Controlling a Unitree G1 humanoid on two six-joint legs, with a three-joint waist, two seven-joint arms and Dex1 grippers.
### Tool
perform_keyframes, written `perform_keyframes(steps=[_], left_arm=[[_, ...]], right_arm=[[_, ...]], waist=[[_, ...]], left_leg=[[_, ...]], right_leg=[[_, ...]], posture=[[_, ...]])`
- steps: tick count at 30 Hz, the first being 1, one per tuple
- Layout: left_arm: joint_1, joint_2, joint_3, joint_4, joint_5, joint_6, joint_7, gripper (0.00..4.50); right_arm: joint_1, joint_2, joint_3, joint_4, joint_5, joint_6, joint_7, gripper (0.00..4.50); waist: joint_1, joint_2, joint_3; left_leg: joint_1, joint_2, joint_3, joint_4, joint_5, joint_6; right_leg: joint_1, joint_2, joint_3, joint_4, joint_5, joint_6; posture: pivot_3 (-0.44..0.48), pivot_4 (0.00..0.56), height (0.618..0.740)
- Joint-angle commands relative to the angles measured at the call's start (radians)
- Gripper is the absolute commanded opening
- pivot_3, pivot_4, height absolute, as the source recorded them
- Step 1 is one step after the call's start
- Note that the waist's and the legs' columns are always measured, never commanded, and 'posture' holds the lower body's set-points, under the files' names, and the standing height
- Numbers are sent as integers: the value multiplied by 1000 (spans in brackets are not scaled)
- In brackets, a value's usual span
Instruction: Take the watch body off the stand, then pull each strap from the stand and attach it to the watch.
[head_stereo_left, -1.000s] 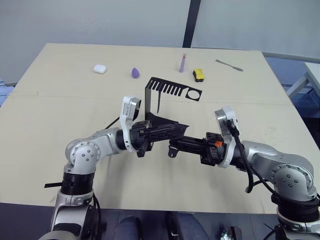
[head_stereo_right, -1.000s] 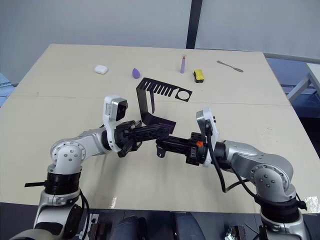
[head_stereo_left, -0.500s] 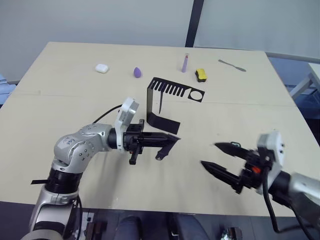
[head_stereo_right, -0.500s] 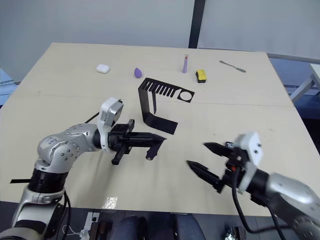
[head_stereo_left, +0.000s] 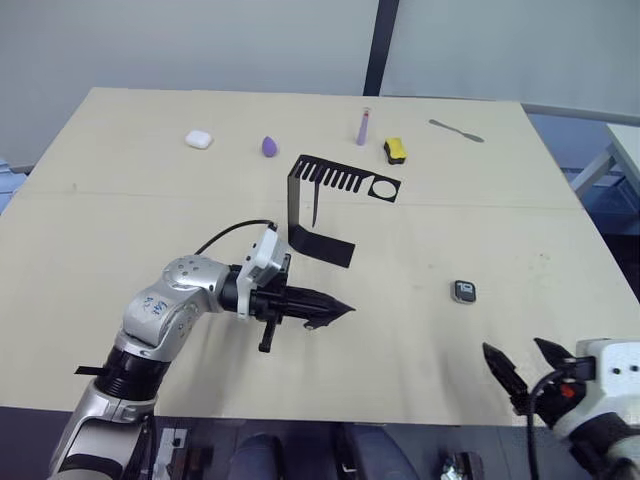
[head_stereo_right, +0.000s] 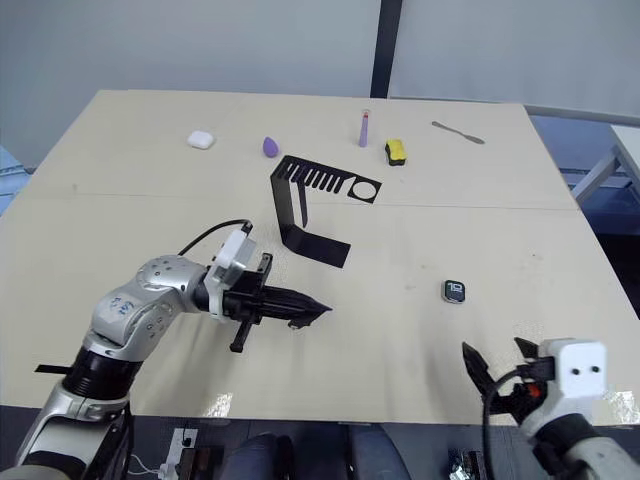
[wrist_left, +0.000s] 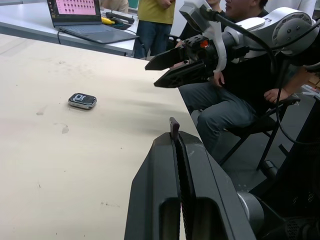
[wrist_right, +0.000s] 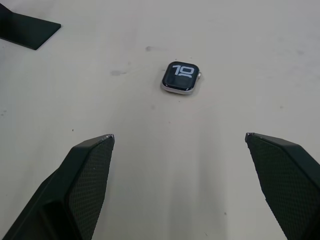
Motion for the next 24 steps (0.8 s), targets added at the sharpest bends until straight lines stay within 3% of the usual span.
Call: perform_keyframes(steps=[1, 9, 24], left_arm=[[-19, -5, -5, -16, 18, -21, -7, 0], [-22, -16, -13, -23, 59, -25, 18, 0], [-26, -13, -6, -48, 71, -21, 40, 0]], right_arm=[[-99, 17, 108, 30, -90, 4, -93, 4463], [-365, 105, 307, 260, -318, -4, -258, 4463], [-510, 215, 335, 417, -473, -22, -325, 4463]], waist=[[1, 0, 0], [3, 0, 0], [0, 0, 0]], left_leg=[[0, 0, 0, 0, 0, 0], [0, -1, 0, 1, 0, 0], [0, 0, 1, 2, 1, -1]], right_leg=[[0, 0, 0, 0, 0, 0], [-1, 0, 0, 1, 0, 0], [-1, 0, 0, 4, -1, -1]], posture=[[0, 150, 740], [0, 150, 740], [0, 150, 740]])
